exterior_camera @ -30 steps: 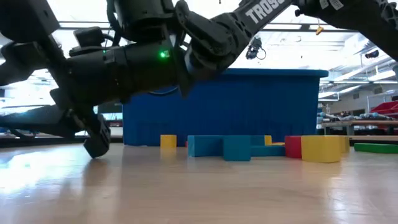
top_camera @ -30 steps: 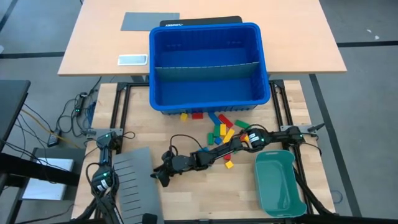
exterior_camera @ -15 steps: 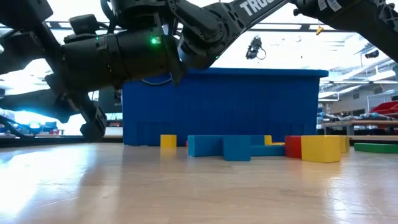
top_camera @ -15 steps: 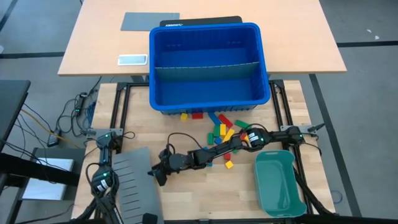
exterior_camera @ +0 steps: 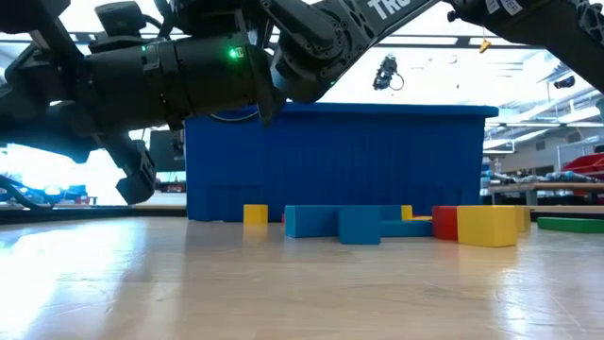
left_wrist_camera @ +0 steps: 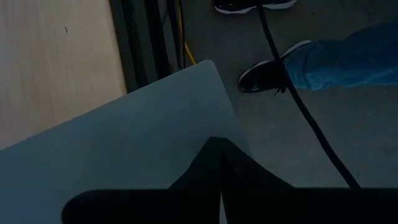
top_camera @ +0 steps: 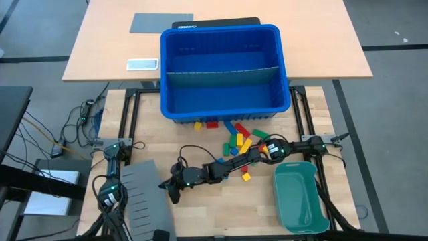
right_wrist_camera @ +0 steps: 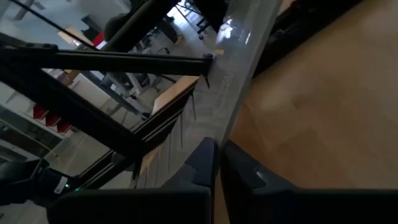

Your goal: Sort Items/Unsort Items

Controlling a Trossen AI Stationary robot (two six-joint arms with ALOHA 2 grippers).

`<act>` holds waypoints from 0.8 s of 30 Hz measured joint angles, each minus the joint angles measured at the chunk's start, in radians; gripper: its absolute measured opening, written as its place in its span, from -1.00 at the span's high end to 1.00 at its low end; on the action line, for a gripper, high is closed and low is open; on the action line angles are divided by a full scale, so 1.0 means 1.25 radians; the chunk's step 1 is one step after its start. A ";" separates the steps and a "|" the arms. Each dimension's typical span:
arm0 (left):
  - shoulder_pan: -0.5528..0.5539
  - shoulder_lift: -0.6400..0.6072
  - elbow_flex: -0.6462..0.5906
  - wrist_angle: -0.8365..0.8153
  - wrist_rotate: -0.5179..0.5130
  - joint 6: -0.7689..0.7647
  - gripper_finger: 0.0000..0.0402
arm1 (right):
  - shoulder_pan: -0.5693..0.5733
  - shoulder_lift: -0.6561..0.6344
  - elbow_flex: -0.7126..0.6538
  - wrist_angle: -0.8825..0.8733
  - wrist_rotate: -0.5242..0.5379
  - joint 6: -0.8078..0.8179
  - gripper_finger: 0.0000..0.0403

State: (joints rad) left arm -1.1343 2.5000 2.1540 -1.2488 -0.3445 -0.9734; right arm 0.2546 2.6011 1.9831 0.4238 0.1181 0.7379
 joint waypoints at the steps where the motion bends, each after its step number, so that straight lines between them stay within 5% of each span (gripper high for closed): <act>1: 0.000 0.000 0.000 0.000 -0.001 -0.003 1.00 | 0.001 0.000 0.000 0.002 0.001 -0.011 0.94; 13: 0.008 0.001 0.021 -0.024 -0.007 -0.025 0.93 | 0.003 -0.031 0.000 -0.048 -0.015 -0.065 0.99; 24: 0.008 0.002 0.141 -0.194 -0.226 -0.082 0.95 | 0.003 -0.192 -0.001 -0.291 0.037 -0.225 1.00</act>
State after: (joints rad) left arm -1.1248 2.5019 2.3308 -1.4916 -0.6266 -1.0759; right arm 0.2580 2.3607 1.9823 0.0596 0.1641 0.4570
